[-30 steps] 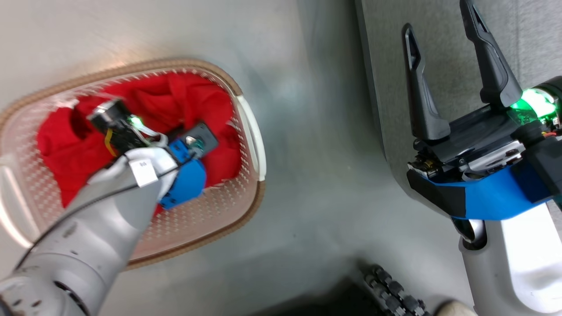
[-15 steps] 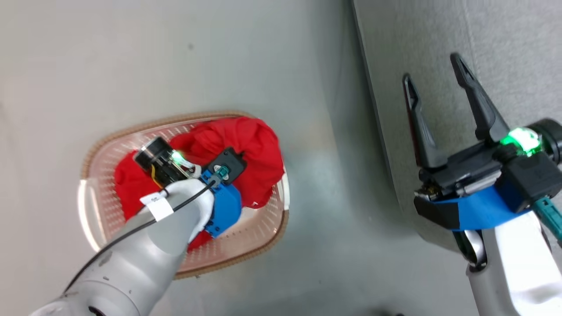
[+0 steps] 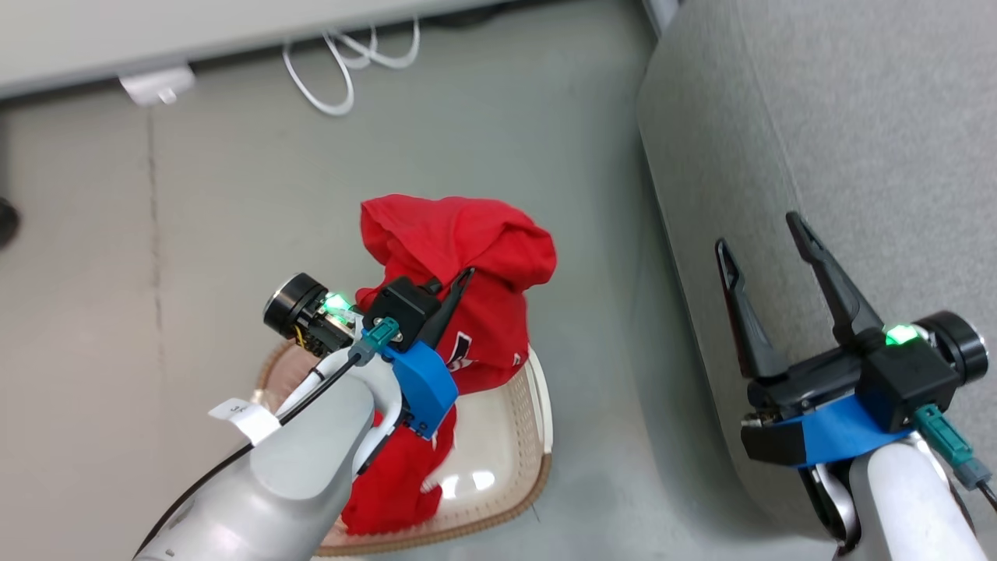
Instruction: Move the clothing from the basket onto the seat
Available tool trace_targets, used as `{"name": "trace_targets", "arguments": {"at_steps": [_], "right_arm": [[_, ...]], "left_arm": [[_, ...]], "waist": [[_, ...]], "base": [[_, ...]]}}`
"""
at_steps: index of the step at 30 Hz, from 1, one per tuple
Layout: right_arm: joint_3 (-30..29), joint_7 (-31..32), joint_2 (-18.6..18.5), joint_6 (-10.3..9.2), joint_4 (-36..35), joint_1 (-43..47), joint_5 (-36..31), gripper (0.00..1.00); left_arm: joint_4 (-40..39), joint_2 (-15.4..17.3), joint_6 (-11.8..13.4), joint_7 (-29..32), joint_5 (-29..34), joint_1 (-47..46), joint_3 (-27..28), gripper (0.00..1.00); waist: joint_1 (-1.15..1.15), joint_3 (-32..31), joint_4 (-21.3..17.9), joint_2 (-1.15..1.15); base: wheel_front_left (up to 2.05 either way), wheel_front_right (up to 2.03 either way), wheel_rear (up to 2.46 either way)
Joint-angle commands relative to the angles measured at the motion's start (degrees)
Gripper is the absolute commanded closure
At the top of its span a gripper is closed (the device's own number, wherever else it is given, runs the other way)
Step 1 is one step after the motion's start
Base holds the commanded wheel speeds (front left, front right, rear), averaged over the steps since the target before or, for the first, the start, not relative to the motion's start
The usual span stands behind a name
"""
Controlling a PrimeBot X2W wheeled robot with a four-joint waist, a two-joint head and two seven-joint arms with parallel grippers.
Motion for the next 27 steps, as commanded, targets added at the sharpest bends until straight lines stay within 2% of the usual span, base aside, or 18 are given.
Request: {"name": "trace_targets", "arguments": {"at_steps": [1,15,27], "right_arm": [[-0.2,0.0,-0.1,0.03,0.4,1.4,0.2,0.0],[0.7,0.0,1.0,0.03,2.4,8.4,0.4,0.0],[2.4,0.0,1.3,0.03,2.6,11.9,0.4,0.0]], "left_arm": [[-1.4,0.2,0.2,-0.3,0.6,0.8,1.2,1.0],[-16.0,-0.7,-1.1,-0.3,3.0,6.9,13.3,1.0],[-18.9,-1.9,-1.9,-0.3,2.1,7.6,15.7,1.0]], "waist": [[0.02,-4.0,1.6,0.0],[0.02,-16.0,4.0,0.0],[0.02,-20.5,5.9,0.0]], "base": [[0.0,0.0,0.0],[0.0,0.0,0.0],[0.0,0.0,0.0]]}}
